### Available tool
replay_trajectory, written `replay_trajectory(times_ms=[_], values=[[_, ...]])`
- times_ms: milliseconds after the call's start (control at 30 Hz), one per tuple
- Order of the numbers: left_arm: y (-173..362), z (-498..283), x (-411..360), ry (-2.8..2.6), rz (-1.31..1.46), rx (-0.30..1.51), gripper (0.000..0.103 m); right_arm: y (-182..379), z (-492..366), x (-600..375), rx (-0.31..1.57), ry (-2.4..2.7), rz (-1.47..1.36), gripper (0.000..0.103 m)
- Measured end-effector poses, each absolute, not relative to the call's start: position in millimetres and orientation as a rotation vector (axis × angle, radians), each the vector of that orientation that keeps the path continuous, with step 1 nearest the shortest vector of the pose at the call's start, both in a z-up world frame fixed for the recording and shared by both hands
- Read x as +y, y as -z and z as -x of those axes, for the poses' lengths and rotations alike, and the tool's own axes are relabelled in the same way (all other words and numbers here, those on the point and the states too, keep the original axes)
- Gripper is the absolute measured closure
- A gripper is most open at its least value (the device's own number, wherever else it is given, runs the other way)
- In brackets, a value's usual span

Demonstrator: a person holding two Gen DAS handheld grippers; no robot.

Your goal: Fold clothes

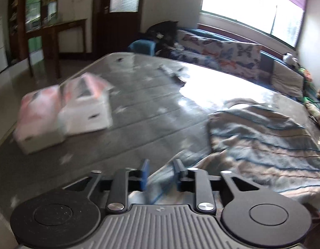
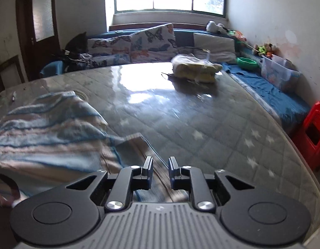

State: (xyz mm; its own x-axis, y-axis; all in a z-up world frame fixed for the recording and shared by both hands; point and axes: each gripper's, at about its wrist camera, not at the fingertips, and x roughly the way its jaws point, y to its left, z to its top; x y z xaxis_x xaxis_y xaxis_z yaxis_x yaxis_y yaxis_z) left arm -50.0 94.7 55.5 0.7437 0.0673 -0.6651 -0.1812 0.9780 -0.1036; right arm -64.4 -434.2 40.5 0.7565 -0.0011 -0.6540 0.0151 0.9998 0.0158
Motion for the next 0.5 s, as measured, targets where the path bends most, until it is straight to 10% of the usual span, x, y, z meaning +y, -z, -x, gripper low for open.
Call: replay_trajectory(times_ms=[500], values=[[-57.9, -49.3, 18.8, 0.034, 0.058, 0.739, 0.047, -28.8, -41.6, -356.5, 0.762, -0.271, 0.023, 0.059]])
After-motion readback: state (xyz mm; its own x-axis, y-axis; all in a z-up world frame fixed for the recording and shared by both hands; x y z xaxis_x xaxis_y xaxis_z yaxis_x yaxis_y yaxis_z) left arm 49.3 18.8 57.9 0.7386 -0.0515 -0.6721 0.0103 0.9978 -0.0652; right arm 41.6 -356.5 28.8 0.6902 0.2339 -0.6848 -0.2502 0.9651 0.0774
